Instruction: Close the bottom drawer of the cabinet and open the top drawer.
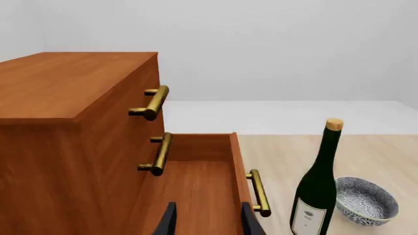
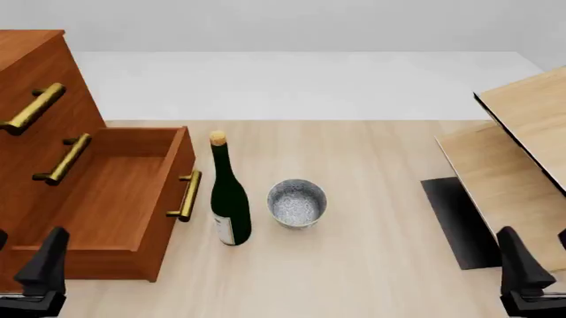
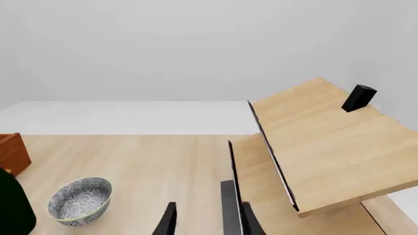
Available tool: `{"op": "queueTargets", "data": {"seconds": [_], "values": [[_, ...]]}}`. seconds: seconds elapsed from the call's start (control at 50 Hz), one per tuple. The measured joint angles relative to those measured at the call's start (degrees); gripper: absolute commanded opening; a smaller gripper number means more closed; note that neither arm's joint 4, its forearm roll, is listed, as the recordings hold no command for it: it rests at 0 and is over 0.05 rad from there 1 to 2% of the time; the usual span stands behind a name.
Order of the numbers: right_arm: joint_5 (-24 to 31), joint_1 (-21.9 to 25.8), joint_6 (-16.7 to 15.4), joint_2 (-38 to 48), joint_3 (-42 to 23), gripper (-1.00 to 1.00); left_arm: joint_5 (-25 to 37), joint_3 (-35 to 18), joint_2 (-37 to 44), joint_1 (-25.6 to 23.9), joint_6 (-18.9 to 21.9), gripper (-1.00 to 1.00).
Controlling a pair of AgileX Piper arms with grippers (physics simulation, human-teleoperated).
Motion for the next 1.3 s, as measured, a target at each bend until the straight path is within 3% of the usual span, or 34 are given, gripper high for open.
{"op": "queueTargets", "data": {"seconds": [0.58,0.88,1.3], "values": [[-0.4,-0.1,-0.2,0.3,0.1,1.00,-2.0,-0.5,2.9,-1.4,1.6,1.00],[-0.4,0.0,-0.1,0.3,0.1,1.00,-5.3,-6.4,11.9,-4.8,1.1,1.00],[-0.6,-0.1,0.2,0.5,0.0,1.00,-3.6,-16.8,26.7,-12.6,-9.5,1.00]]}}
